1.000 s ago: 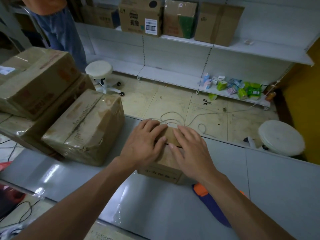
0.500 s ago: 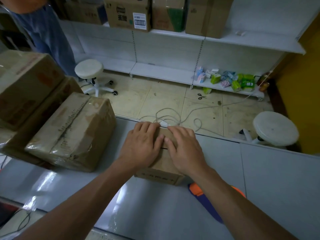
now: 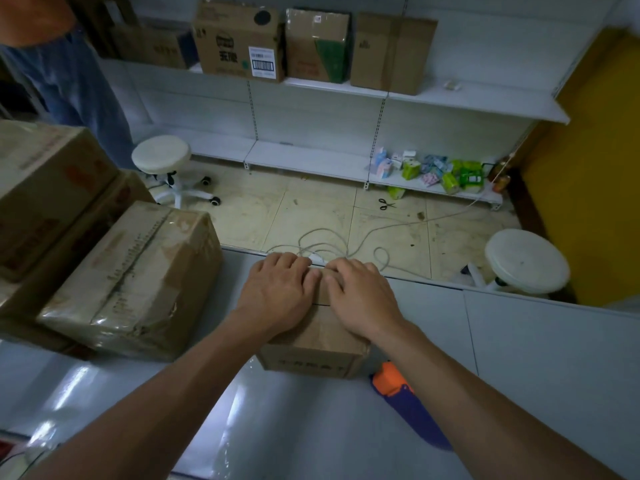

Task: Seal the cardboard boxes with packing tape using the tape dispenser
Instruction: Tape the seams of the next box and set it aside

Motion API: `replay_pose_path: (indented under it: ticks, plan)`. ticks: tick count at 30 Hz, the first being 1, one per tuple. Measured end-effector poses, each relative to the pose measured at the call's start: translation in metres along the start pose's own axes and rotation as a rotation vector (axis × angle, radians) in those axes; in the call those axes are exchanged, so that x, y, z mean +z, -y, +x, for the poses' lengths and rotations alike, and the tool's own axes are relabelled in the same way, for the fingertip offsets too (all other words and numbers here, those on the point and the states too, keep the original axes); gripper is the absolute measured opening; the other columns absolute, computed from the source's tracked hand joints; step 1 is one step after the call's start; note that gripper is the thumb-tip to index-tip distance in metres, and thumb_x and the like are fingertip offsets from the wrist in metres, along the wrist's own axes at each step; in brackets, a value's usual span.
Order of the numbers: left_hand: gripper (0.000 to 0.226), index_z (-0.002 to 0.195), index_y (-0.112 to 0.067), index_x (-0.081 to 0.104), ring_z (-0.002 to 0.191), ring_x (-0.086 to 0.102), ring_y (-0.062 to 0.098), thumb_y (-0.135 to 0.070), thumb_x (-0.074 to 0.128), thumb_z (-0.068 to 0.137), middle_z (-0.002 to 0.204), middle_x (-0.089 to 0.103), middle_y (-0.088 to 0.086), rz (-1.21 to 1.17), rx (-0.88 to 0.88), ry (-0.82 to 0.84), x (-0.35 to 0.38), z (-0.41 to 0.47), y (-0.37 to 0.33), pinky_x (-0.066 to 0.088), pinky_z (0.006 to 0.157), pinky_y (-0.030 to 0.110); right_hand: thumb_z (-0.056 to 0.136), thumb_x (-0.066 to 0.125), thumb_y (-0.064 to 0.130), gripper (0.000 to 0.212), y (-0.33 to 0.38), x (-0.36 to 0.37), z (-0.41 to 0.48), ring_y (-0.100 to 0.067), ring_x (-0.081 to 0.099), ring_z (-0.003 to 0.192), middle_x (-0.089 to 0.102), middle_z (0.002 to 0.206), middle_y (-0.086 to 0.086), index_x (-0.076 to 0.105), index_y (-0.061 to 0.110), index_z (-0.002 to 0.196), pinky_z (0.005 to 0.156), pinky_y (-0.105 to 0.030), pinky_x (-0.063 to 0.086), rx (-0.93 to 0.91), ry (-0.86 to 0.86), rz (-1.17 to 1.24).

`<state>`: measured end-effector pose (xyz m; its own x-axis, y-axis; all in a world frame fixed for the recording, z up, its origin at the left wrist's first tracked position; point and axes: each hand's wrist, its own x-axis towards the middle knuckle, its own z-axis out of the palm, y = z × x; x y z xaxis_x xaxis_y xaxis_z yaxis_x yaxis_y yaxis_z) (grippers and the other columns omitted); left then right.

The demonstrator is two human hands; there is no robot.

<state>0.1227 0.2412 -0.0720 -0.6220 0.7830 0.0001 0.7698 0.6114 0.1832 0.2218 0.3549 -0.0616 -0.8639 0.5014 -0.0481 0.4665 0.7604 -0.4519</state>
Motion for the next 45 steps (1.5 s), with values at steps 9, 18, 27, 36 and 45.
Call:
replay_pose_path:
  ticks: [9, 18, 27, 36, 45]
  plan:
    - [0.068, 0.152, -0.020, 0.026, 0.147, 0.021, 0.018, -0.045, -0.002, 0.096, 0.158, 0.031, 0.000, 0.002, 0.043, 0.018, 0.017, -0.015, -0.004, 0.012, 0.121, 0.041, 0.102, 0.027, 0.033, 0.034, 0.003, 0.016, -0.009, -0.020, 0.042, 0.114, 0.053, 0.126, 0.003, 0.051, 0.024, 0.123, 0.094, -0.034, 0.034, -0.032, -0.080, -0.131]
    - [0.044, 0.126, -0.016, 0.063, 0.129, 0.051, 0.021, -0.036, 0.037, 0.097, 0.127, 0.065, 0.001, -0.164, 0.134, -0.247, 0.000, -0.028, -0.005, 0.018, 0.118, 0.043, 0.104, 0.023, 0.035, 0.037, -0.002, 0.015, -0.011, -0.019, 0.036, 0.124, 0.049, 0.133, 0.004, 0.047, 0.024, 0.130, 0.103, -0.037, 0.032, -0.043, -0.043, -0.059]
    - [0.033, 0.121, -0.022, 0.053, 0.121, 0.044, 0.014, -0.043, 0.044, 0.097, 0.129, 0.052, -0.003, -0.145, 0.132, -0.203, 0.013, -0.045, -0.006, 0.029, 0.108, 0.034, 0.096, 0.051, 0.039, 0.025, -0.051, -0.022, -0.042, -0.011, 0.055, 0.107, 0.059, 0.122, 0.005, 0.060, 0.024, 0.113, 0.085, -0.029, 0.041, 0.222, -0.116, 0.313]
    - [0.034, 0.121, -0.021, 0.050, 0.120, 0.041, 0.015, -0.044, 0.044, 0.097, 0.129, 0.050, -0.002, -0.139, 0.152, -0.220, 0.014, -0.046, -0.006, 0.027, 0.107, 0.033, 0.067, 0.062, 0.077, 0.066, -0.105, -0.016, -0.101, -0.018, 0.053, 0.091, 0.053, 0.098, 0.002, 0.052, 0.020, 0.098, 0.073, -0.033, 0.045, 0.404, 0.291, -0.210]
    - [0.033, 0.119, -0.021, 0.051, 0.120, 0.043, 0.019, -0.044, 0.044, 0.096, 0.129, 0.050, 0.000, -0.149, 0.150, -0.238, 0.019, -0.044, -0.004, 0.032, 0.108, 0.039, 0.071, 0.065, 0.070, 0.053, -0.120, 0.004, -0.138, -0.016, 0.051, 0.075, 0.048, 0.076, 0.006, 0.045, 0.021, 0.082, 0.059, -0.030, 0.035, 0.326, 0.420, -0.351]
